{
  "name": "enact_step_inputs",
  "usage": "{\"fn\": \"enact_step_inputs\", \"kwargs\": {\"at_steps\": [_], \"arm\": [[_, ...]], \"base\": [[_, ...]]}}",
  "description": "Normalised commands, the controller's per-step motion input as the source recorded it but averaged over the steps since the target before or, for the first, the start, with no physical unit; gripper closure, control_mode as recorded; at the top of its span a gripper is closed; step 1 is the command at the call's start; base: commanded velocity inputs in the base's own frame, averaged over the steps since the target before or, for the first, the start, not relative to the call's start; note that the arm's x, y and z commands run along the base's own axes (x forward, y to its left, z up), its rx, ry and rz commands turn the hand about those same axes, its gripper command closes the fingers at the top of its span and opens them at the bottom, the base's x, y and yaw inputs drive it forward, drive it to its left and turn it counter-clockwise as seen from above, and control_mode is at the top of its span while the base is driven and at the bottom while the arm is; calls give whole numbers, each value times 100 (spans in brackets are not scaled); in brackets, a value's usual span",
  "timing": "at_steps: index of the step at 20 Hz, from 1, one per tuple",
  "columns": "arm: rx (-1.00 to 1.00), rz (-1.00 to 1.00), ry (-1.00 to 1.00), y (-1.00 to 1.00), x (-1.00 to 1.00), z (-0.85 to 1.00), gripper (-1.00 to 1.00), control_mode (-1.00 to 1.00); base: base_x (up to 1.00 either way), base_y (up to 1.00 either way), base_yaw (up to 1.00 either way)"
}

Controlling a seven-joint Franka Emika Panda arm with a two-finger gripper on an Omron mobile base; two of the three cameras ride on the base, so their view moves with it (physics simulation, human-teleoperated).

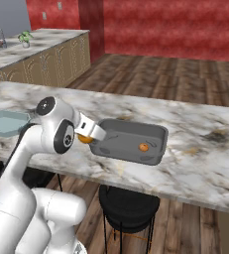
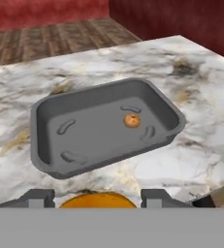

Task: Place the cold items (tangerine and orange) from the fridge in one tupperware on the dining counter. Place the warm items (kebab skewer and hot dog) in the stove area in another tupperware.

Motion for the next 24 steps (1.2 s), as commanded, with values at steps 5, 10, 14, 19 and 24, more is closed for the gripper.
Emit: {"fn": "enact_step_inputs", "kwargs": {"at_steps": [5,10,14,19,24], "arm": [[2,0,0,-37,95,-17,100,-100],[2,0,1,-38,96,-47,100,-100],[0,0,0,-18,98,-56,100,-100],[0,0,0,-4,58,-44,100,-100],[0,0,2,1,33,-55,100,-100]], "base": [[0,0,0],[0,0,0],[0,0,0],[0,0,0],[0,0,0]]}}
